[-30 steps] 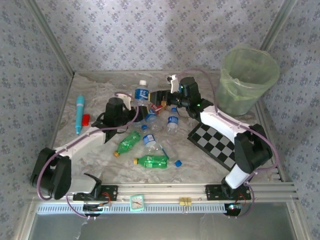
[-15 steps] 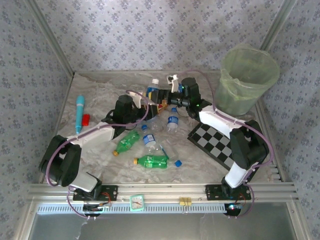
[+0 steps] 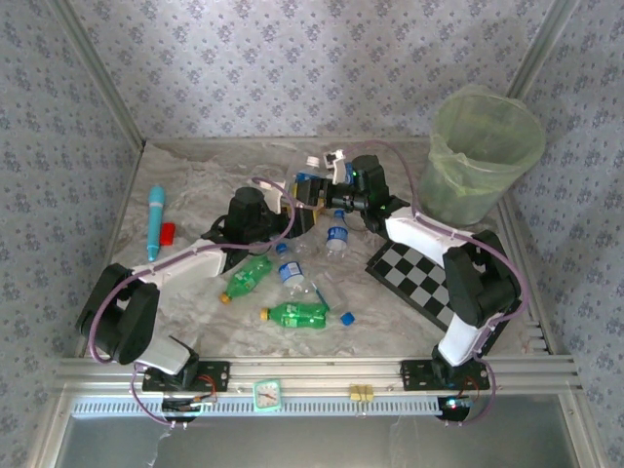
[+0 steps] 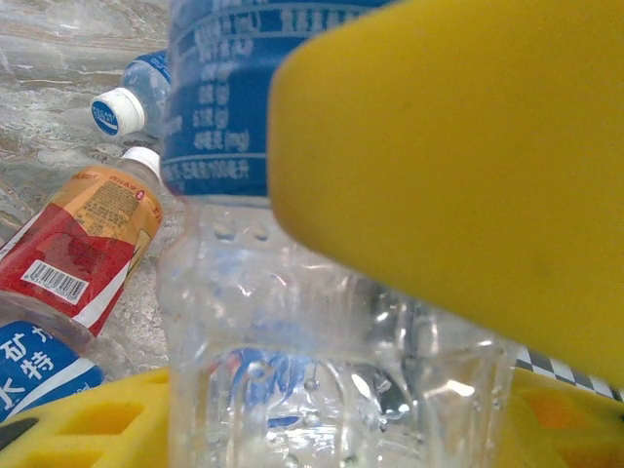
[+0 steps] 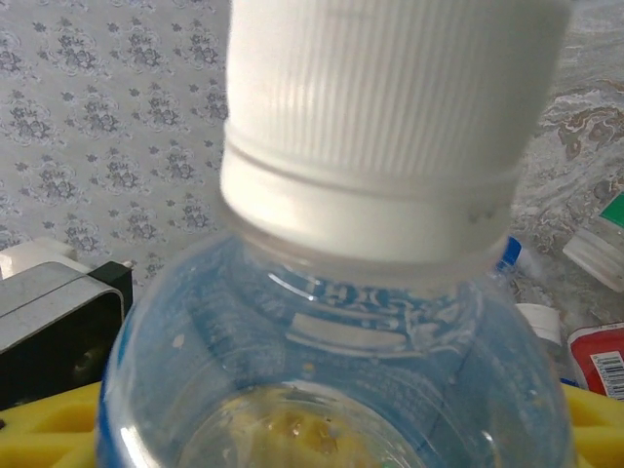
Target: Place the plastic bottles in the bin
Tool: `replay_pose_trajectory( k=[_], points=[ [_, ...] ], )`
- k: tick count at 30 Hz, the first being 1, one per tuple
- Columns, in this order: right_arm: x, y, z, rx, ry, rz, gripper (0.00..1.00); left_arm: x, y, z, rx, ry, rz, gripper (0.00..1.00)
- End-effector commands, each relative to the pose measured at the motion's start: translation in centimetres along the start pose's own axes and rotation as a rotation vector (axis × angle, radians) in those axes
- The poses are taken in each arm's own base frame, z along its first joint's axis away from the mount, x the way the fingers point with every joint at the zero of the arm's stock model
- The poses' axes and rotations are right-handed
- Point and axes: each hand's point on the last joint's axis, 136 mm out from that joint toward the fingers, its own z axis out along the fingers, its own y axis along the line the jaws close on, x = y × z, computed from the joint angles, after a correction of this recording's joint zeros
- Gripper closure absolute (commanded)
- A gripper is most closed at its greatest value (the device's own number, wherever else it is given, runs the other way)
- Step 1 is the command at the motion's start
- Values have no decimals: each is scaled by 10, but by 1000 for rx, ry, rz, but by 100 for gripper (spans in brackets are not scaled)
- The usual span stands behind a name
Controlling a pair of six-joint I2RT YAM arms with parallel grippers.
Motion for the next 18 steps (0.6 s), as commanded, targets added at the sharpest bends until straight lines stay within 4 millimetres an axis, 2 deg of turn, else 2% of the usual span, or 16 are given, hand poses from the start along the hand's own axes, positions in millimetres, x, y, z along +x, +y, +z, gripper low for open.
replay_pose_trajectory(
  k=[1,5,9,14,15,17,18],
  points=[
    [-2,-7,-5,21,-15,-2,34,-24,-19,-4,43,-66,31,32],
    [-3,-11,-9,51,-18,-12,38,-25,-14,-7,8,-74,32,20],
    [-9,-14,-20,118,-22,-59,38,-24,-4,-12,-49,-85,40,17],
    [-27,-19,-49,231,-35,-142,40,-27,28,-27,-213,-141,19,10],
    [-44,-12,-58,247,-60,-178,40,-27,36,-31,-248,-149,7,7],
    [-60,-10,-75,307,-75,-223,41,-29,50,-37,-294,-163,-24,0],
    [-69,-9,-85,344,-85,-250,41,-30,57,-40,-311,-168,-43,0]
  ],
)
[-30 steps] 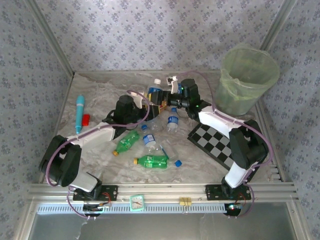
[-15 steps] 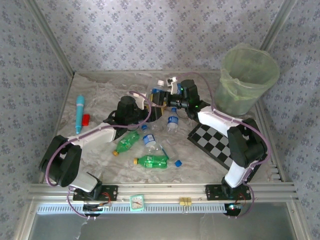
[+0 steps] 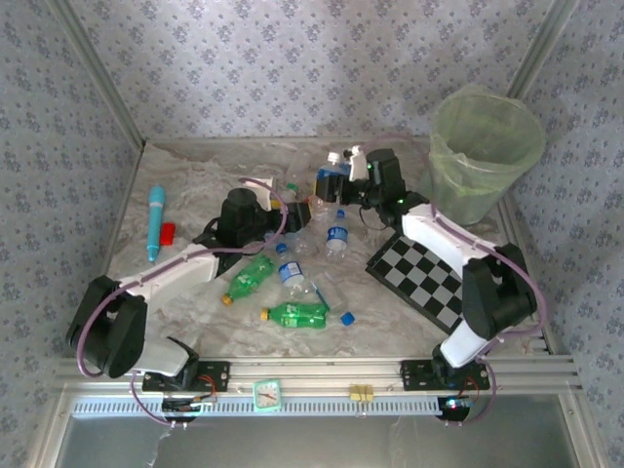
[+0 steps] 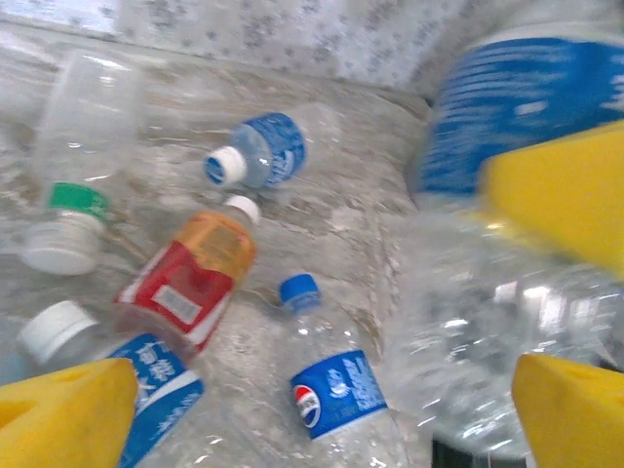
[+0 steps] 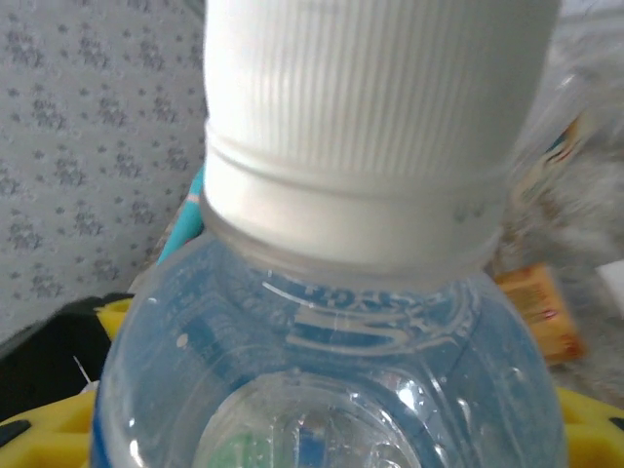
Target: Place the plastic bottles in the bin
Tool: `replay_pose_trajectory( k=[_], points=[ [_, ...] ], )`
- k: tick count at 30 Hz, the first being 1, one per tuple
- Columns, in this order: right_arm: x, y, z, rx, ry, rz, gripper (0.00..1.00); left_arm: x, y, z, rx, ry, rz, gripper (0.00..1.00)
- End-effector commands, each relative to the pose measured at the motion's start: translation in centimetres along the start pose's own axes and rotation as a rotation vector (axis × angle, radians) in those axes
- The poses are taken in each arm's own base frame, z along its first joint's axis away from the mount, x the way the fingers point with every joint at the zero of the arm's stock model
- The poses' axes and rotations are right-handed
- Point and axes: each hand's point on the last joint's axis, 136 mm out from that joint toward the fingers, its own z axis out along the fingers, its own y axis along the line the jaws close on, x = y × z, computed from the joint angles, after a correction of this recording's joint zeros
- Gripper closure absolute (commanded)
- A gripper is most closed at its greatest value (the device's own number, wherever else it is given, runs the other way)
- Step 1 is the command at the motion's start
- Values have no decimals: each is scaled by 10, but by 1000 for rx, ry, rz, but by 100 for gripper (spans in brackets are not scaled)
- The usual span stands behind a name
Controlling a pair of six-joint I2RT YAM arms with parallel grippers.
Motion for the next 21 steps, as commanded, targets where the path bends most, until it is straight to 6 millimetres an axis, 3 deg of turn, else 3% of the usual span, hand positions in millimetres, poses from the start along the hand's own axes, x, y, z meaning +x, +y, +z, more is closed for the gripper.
replay_pose_trajectory(
  k=[1,6,14,21],
  points=[
    [-49,1,-44,133,-75,-148,41,-7,35,-9,-130,-34,-52,0],
    [-100,-20,-96,327,-132,-229,42,-10,63,-11,-193,-42,-127,0],
    [-183,-55,-191,567,-337,-250,42,-5,73,-1,-213,-28,-170,0],
    [-212,-107,-253,810,-443,-232,43,7,86,4,-262,-3,-217,0]
  ],
)
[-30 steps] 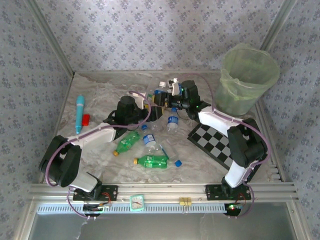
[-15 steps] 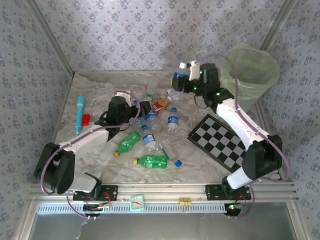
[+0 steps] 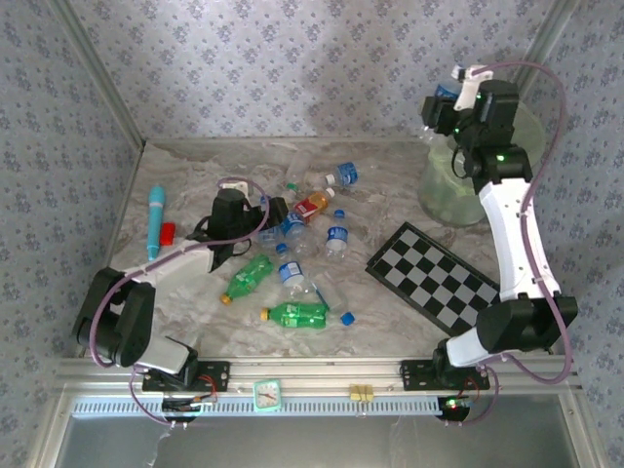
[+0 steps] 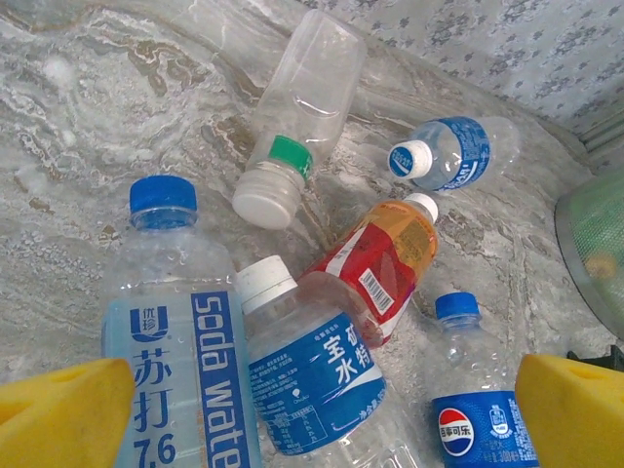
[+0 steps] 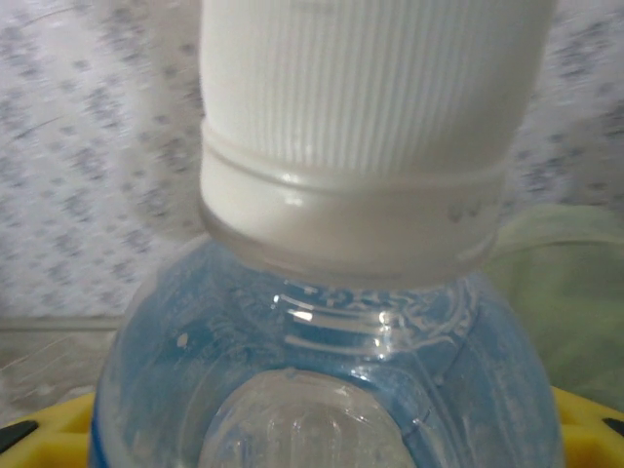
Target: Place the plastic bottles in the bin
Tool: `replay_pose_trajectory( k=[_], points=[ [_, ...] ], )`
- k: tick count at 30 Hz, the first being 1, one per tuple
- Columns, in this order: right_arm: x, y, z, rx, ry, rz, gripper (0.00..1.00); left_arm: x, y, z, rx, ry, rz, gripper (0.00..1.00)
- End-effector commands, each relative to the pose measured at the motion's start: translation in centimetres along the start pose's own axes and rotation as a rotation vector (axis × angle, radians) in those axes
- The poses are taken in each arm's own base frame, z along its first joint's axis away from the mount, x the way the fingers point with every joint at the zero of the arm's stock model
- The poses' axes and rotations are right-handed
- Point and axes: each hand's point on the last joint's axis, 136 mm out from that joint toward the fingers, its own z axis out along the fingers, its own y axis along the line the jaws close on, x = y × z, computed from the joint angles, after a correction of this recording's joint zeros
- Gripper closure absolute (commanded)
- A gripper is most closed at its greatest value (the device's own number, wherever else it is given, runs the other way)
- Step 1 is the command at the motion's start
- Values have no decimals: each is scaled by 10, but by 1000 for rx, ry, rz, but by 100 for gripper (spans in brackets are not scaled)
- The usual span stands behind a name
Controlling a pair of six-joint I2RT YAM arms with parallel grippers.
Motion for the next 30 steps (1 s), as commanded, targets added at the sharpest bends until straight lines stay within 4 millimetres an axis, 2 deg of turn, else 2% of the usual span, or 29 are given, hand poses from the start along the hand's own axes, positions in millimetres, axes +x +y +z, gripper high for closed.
replay_pose_trajectory(
  k=[1,6,12,19,25,26,30],
  points=[
    [-15,-38,-8,153,-37,-39,44,-7,4,2,-38,-23,-40,0],
    [-3,-89,8,291,6,-29,45,-8,16,-4,-86,-54,-52,0],
    [25,-131,28,371,102,-2,45,-7,18,-7,-75,-70,-80,0],
    [80,-150,53,358,276,54,45,-3,12,0,-48,-22,-88,0],
    [123,-148,77,298,403,99,45,-7,6,2,-35,-13,-74,0],
    [136,-148,79,291,450,109,45,-7,6,3,-36,-13,-73,0],
    [160,-146,92,258,538,132,44,-8,5,3,-35,-12,-72,0]
  ],
)
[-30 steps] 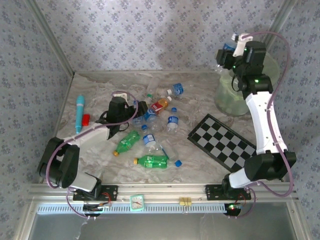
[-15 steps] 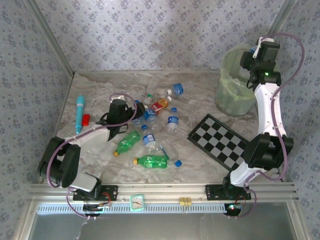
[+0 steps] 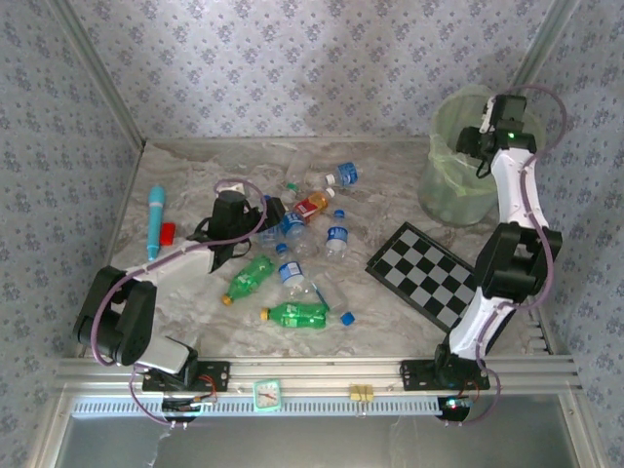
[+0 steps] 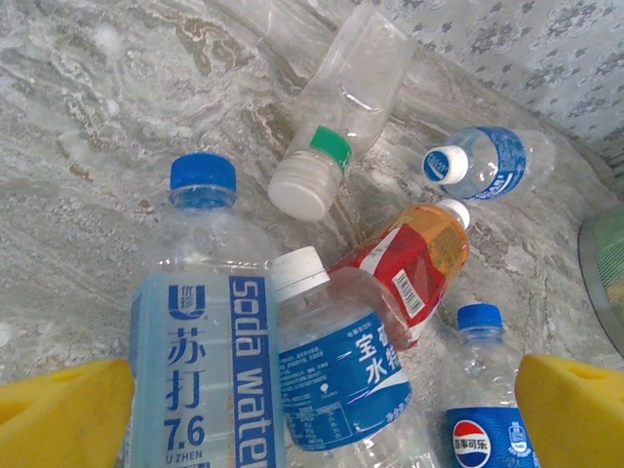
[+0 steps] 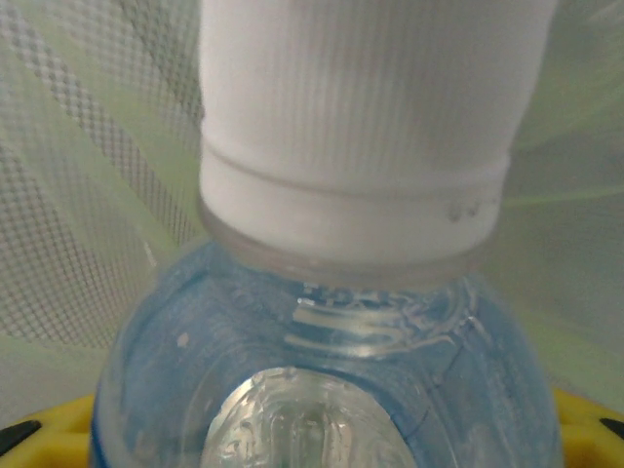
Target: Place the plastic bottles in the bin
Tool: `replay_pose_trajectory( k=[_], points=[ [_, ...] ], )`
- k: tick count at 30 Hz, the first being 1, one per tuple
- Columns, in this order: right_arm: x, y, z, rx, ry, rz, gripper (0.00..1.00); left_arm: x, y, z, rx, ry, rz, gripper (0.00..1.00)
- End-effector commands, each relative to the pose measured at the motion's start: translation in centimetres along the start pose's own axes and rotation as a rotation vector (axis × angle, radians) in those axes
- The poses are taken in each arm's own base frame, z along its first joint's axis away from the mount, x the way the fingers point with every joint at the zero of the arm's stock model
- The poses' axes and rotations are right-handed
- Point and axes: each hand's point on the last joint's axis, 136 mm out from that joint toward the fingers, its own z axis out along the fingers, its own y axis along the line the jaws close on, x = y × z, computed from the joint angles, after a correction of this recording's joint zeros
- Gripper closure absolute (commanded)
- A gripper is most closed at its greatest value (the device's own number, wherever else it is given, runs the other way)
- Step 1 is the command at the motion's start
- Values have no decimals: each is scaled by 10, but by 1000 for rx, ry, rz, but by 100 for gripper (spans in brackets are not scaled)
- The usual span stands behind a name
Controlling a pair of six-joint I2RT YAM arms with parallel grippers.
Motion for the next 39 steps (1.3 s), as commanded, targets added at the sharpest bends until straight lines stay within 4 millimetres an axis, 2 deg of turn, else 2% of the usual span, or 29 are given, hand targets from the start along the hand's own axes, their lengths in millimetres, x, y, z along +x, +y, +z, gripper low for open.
replay_pose_trajectory(
  k=[1,8,13,16,23,26,30,34,37,39],
  points=[
    [12,7,9,-43,84,20,44,-10,-7,2,14,-6,4,0],
    [23,7,25,-44,139,28,39,-7,-5,2,7,3,5,0],
    [16,5,20,-29,116,31,25,-5,-4,2,4,7,11,0],
    [5,5,9,-19,81,30,18,-6,-5,1,6,4,11,0],
    [-26,11,-37,8,-52,8,0,-6,-1,-1,-11,1,10,0],
    [-37,19,-64,19,-126,-12,0,-6,9,-4,-55,2,4,0],
    [-46,37,-102,22,-241,-45,0,-6,36,-12,-135,16,-41,0],
    [-39,56,-131,6,-317,-62,0,-3,64,-25,-190,34,-101,0],
    [-21,79,-145,-55,-358,-63,0,3,79,-40,-230,55,-96,0],
    [-4,101,-149,-132,-371,-65,0,10,85,-51,-255,79,-74,0]
  ],
)
